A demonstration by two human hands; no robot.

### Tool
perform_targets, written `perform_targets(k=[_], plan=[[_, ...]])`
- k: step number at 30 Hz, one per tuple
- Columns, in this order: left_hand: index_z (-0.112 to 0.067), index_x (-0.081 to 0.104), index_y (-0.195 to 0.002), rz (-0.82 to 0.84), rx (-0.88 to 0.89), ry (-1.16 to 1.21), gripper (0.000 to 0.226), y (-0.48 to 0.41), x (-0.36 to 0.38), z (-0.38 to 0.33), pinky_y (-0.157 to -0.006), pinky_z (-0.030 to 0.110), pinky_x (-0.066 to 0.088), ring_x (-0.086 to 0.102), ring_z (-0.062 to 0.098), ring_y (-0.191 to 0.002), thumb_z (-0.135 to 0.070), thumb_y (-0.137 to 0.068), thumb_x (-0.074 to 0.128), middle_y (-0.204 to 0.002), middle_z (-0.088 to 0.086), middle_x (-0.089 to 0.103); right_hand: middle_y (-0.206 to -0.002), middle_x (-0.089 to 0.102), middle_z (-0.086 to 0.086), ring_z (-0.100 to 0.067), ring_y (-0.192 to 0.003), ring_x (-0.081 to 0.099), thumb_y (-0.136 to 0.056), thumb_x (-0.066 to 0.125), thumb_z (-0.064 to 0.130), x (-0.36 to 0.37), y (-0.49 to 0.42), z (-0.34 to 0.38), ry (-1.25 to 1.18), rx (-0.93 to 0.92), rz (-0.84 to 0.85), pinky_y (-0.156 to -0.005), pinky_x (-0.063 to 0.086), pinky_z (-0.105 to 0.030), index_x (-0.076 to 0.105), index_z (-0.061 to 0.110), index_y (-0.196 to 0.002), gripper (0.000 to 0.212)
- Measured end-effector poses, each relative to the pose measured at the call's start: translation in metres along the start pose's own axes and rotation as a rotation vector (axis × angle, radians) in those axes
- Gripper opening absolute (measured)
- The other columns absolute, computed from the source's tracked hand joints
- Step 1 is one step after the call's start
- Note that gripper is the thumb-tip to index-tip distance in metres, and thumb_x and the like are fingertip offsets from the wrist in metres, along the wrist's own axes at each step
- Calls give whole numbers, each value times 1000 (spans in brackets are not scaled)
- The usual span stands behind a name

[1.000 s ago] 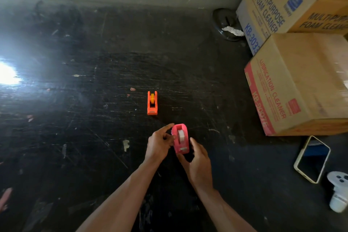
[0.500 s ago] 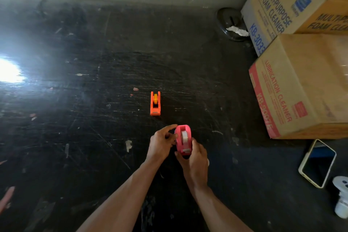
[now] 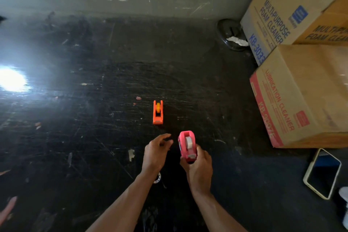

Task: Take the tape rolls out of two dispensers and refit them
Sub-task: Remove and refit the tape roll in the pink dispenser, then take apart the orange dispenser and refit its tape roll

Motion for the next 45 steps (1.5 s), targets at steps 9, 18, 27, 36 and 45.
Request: perform_targets(k=[9,18,27,36,45], plan=[[-17,44,-153,-328,53,-484,63,-11,-50,21,-124,47,30,31,29,-152,-45,-99,59,-160,9,41,-131,62,-6,-19,-122,58,-78,87,36,-4,-41,27,-2,-22,-51,-88,45,-19,52,12,-145,78],[-15,15,-164,-256,93,-683,84,-38,-48,36,-131,45,6,0,26,-161,-60,-99,43,-173,10,9,-129,64,-8,-21,-123,57,-78,87,34,-1,-101,63,-7,-35,-113,-89,45,-22,55,10,-141,74],[-16,17,-163,-269,80,-691,85,-40,-49,37,-130,42,4,1,23,-160,-61,-97,46,-173,9,11,-135,62,-11,-24,-127,56,-79,87,33,15,-124,71,-9,-23,-121,-96,48,-29,52,8,-143,77],[-17,16,-164,-259,82,-681,86,-40,-50,36,-130,42,5,-1,22,-160,-63,-97,44,-173,8,9,-143,58,-14,-27,-135,51,-81,84,39,15,-123,71,-14,-39,-100,-104,47,-34,47,8,-148,82],[-14,28,-160,-283,53,-455,75,-32,-55,19,-129,41,20,18,22,-159,-47,-100,56,-168,8,28,-145,54,-8,-21,-130,55,-79,86,39,4,-80,53,-179,60,-94,-101,52,-35,44,13,-151,87]])
Point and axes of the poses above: each hand's wrist, its own y-axis away from the middle knuckle, its own x-axis out of the palm, z = x × y, the point moved 8 cm from there along -y, towards the middle knuckle
